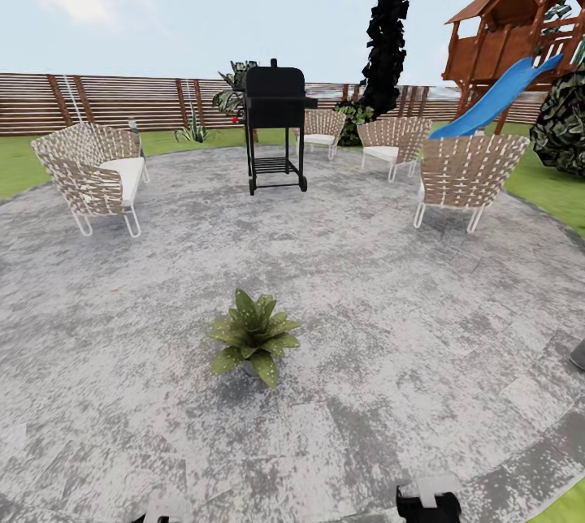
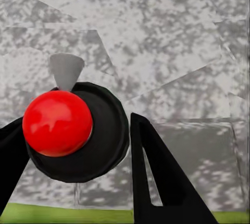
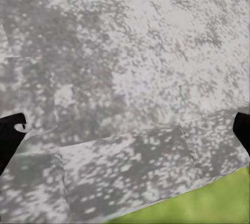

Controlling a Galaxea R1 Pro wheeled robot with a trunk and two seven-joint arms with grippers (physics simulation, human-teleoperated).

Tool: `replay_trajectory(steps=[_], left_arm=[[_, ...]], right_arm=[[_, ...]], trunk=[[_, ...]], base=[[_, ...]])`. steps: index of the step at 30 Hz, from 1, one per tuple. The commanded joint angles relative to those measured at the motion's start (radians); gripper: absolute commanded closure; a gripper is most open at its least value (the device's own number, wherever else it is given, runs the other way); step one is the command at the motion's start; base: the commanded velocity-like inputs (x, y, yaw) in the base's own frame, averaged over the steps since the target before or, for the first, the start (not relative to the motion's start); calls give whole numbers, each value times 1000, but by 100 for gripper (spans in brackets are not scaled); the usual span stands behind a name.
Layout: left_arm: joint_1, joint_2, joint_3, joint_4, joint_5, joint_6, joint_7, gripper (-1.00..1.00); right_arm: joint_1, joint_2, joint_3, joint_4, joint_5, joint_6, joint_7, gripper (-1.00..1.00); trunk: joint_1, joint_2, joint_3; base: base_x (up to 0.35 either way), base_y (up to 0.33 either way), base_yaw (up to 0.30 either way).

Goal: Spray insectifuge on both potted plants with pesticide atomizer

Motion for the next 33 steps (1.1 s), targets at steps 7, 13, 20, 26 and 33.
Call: replay_trajectory(steps=[7, 13, 20, 26, 33], left_arm=[[2, -8, -4, 14, 7, -3, 4, 100], [2, -8, 0, 21, 11, -2, 4, 100], [31, 3, 1, 21, 35, -55, 3, 100], [36, 2, 1, 23, 35, -87, 3, 100], [37, 1, 1, 23, 34, -90, 2, 100]], right_arm=[[0, 0, -7, 8, -3, -3, -1, -100], [0, 4, -6, 8, -4, -3, 0, -100], [0, 5, -7, 10, -19, -3, -1, -100], [0, 2, -7, 10, -113, -1, -1, -100], [1, 2, -7, 16, -125, -1, 1, -100]], trunk=[[0, 0, -1], [0, 0, -1], [0, 0, -1], [0, 0, -1], [0, 0, -1]], base=[[0, 0, 0], [0, 0, 0], [0, 0, -45], [0, 0, -247], [0, 0, -267]])
